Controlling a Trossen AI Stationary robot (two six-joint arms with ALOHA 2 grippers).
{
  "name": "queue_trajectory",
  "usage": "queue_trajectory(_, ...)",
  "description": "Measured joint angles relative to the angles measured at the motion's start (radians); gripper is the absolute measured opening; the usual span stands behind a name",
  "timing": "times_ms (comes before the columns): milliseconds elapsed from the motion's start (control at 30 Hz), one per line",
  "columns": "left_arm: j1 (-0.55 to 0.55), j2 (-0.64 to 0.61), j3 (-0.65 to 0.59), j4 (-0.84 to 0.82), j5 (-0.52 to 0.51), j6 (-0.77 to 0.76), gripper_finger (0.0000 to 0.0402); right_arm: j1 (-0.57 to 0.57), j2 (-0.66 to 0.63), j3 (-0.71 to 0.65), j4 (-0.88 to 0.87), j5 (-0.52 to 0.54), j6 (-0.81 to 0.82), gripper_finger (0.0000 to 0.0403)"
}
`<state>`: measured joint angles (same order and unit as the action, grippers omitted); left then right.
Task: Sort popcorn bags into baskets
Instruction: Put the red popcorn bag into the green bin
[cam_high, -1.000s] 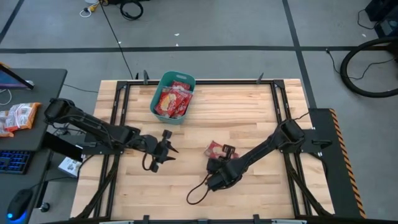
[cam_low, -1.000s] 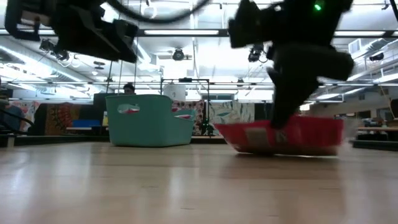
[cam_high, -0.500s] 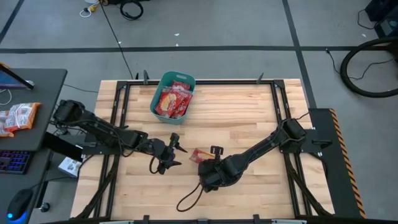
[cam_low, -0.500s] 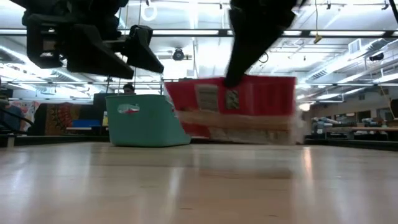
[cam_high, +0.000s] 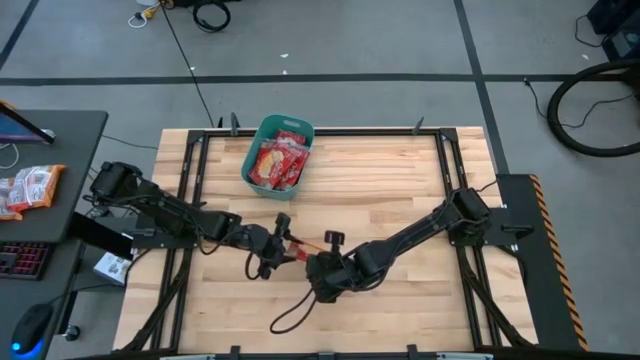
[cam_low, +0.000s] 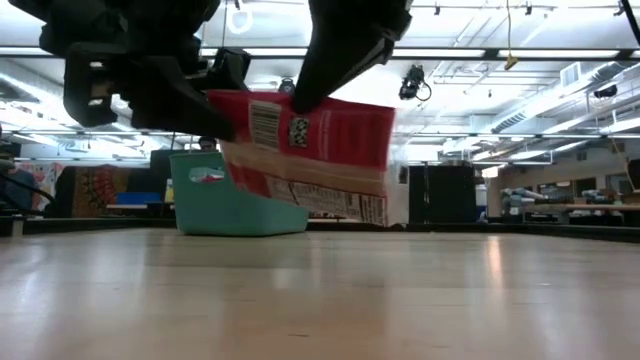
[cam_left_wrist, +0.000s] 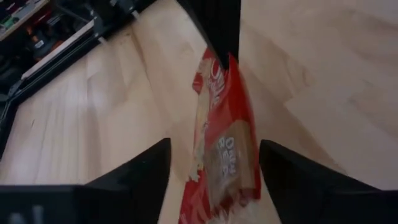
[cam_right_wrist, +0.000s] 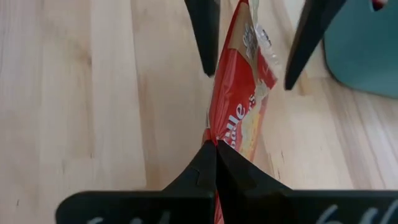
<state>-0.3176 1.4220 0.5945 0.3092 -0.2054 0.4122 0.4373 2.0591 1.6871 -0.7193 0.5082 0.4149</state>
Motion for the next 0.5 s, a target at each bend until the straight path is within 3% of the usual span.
queue_trajectory(400,0.006,0.000,0.000,-0.048,-0.008,-0.008,0.0040,-0.008,-0.010,0.000,0.051,0.015,0.008,0.0029)
queue_trajectory(500,0.007,-0.003,0.000,-0.051,-0.014,-0.008,0.0024,-0.010,-0.028,0.000,0.012,0.013,0.027,0.0046)
